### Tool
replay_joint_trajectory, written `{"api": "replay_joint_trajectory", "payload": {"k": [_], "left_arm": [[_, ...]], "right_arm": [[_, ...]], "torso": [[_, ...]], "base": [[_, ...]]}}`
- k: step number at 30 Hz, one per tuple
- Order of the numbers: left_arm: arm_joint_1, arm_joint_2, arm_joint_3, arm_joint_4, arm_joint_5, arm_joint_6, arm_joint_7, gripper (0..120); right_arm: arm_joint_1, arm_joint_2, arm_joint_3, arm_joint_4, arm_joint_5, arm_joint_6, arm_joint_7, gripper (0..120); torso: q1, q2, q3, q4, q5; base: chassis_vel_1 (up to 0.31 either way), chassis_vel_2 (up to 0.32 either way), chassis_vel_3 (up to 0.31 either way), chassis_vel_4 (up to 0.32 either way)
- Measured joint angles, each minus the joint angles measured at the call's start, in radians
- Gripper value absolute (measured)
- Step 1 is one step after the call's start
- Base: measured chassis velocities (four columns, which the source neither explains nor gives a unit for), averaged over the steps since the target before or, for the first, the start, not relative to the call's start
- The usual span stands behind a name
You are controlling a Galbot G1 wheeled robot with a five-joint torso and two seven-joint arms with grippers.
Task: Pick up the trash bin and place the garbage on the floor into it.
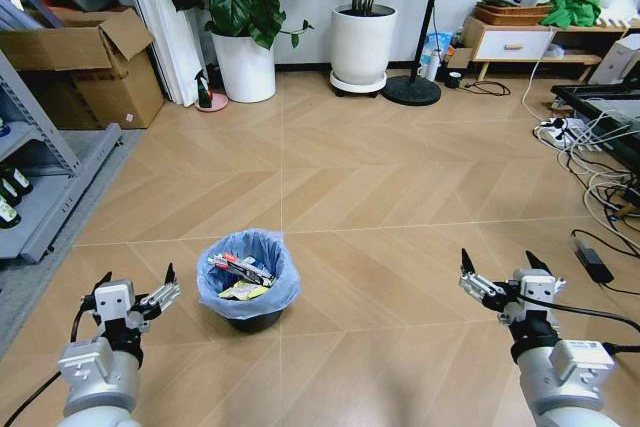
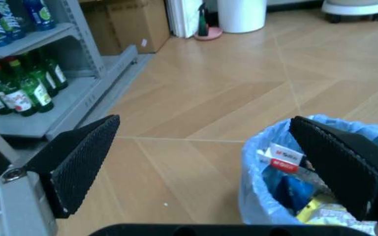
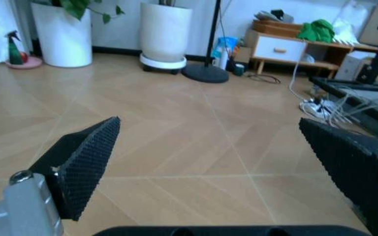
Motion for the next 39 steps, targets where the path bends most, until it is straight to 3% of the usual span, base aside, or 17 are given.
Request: {"api": "replay_joint_trajectory", "payload": {"k": [7,16,39], "left_arm": [[0.009,0.004,0.059,0.030,-0.111,-0.087,-0.004,100],[0.002,0.027,0.071,0.042,-0.206,-0.125,0.120,100],[-0.021,0.026,0.078,0.060,-0.188,-0.153,0.127,100]], "right_arm": [[0.013,-0.026,0.007,0.019,0.040,-0.006,-0.003,100],[0.016,-0.028,0.035,0.011,0.074,0.000,-0.042,100],[0.028,-0.022,0.025,0.011,0.076,-0.007,-0.043,100]], "torso": [[0.000,0.000,0.000,-0.0002,-0.0001],[0.000,0.000,0.000,-0.0001,0.0000],[0.000,0.000,0.000,-0.0001,-0.0001]], "base": [[0.000,0.000,0.000,0.000],[0.000,0.000,0.000,0.000],[0.000,0.000,0.000,0.000]]}}
